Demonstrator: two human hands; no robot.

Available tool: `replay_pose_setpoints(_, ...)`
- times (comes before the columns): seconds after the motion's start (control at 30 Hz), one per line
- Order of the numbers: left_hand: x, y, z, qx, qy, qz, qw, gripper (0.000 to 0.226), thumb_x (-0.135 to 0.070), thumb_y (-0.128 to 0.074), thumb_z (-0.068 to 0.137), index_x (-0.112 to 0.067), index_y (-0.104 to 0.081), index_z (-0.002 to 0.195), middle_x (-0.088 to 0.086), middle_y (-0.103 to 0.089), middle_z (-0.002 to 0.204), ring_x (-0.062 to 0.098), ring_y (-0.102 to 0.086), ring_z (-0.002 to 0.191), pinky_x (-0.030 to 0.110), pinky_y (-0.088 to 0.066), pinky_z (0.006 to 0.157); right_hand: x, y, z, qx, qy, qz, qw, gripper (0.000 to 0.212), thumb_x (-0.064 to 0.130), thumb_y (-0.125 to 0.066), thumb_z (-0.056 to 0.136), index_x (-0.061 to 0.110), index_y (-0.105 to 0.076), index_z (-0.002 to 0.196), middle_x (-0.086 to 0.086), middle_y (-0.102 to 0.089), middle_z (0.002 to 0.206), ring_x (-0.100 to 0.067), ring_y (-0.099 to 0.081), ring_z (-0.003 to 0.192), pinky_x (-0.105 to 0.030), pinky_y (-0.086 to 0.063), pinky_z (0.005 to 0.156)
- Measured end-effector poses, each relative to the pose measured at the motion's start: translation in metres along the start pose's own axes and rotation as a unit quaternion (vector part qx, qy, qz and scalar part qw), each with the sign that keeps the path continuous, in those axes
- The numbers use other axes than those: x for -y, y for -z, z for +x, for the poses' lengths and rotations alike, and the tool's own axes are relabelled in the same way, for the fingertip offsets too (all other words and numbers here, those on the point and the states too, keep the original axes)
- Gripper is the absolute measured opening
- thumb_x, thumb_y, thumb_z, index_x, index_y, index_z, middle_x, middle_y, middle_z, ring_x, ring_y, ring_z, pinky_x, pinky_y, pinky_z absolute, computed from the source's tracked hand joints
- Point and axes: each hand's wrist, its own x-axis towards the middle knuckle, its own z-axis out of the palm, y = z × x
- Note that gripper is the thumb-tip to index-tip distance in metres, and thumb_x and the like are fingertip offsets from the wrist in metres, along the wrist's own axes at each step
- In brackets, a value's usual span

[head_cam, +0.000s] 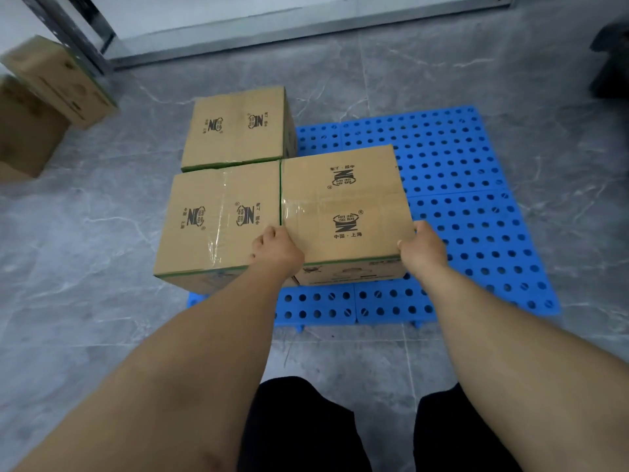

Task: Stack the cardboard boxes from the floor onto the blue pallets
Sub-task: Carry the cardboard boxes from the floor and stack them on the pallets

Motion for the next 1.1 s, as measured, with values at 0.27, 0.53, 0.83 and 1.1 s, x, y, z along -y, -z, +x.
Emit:
replay_pose_setpoints(0.27, 0.003, -0.002, 0.001, -0.013, -0.011, 0.014, 1.000, 0.066, -0.015, -0.051, 0.091, -0.018, -0.018, 0.148, 0.000, -0.013, 0.156, 0.028, -0.011, 0.143, 0.051, -0.013, 0.114, 0.000, -0.001, 0.002, -0.004, 0.014, 0.006, 1.000, 0.041, 0.013, -0.040, 0.096, 0.019, -0.036, 0.137, -0.006, -0.055, 0.119, -0.025, -0.055, 0.080, -0.029, -0.036, 0.050)
replay_pose_setpoints(0.53, 0.007, 0.000, 0.004, -0.018, -0.022, 0.007, 1.000, 0.067, -0.020, -0.057, 0.088, -0.019, -0.022, 0.146, -0.001, -0.017, 0.155, 0.028, -0.016, 0.141, 0.051, -0.018, 0.113, -0.003, 0.002, 0.004, -0.004, 0.025, -0.006, 1.000, 0.038, 0.013, -0.041, 0.095, 0.017, -0.038, 0.132, -0.005, -0.056, 0.106, -0.017, -0.049, 0.064, -0.027, -0.033, 0.046)
replay_pose_setpoints(0.83, 0.017, 0.047, -0.036, -0.045, 0.011, -0.042, 0.998, 0.066, -0.025, -0.048, 0.091, -0.020, -0.016, 0.148, -0.001, -0.014, 0.157, 0.025, -0.012, 0.143, 0.045, -0.014, 0.115, 0.060, 0.034, -0.045, 0.020, 0.071, -0.189, 0.979, 0.050, 0.014, -0.043, 0.093, 0.009, -0.029, 0.141, -0.013, -0.036, 0.140, -0.029, -0.044, 0.120, -0.037, -0.043, 0.088)
replay_pose_setpoints(1.1, 0.018, 0.129, -0.108, -0.016, 0.053, -0.085, 0.995, 0.062, -0.028, -0.043, 0.094, -0.018, -0.015, 0.149, 0.001, -0.020, 0.156, 0.025, -0.014, 0.143, 0.046, -0.022, 0.115, 0.126, 0.085, -0.124, 0.072, 0.086, -0.265, 0.958, 0.032, 0.010, -0.040, 0.092, 0.006, -0.044, 0.124, -0.012, -0.046, 0.122, -0.027, -0.049, 0.105, -0.032, -0.041, 0.074)
